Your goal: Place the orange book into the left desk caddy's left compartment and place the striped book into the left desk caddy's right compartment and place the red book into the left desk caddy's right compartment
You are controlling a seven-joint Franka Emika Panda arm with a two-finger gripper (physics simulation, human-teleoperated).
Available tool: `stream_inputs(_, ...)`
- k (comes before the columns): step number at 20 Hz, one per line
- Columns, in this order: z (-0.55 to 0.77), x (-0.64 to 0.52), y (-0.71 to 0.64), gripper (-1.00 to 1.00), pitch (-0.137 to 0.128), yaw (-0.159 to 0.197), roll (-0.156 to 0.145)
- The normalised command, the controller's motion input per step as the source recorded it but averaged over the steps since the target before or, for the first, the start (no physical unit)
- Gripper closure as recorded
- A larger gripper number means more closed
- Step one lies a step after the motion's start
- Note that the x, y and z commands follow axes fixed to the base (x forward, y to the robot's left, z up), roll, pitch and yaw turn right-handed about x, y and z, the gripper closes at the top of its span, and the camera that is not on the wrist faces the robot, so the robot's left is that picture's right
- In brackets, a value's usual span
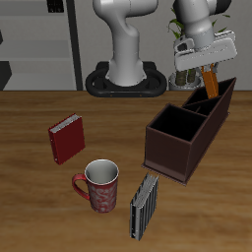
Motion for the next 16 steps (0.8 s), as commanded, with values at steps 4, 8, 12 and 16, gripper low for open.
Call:
stream_inputs(4,-0.13,-0.04,0.06,1.00,0.066,0.002,0.014)
stream_inputs(8,-0.15,0.00,0.07,1.00,0.090,-0.013,0.022)
stream_inputs(12,-0.08,0.03,0.04,1.00,0.084,-0.027,0.025)
stream_inputs(16,-0.05,-0.03,0.04,-1.00,0.062,-0.002,0.068)
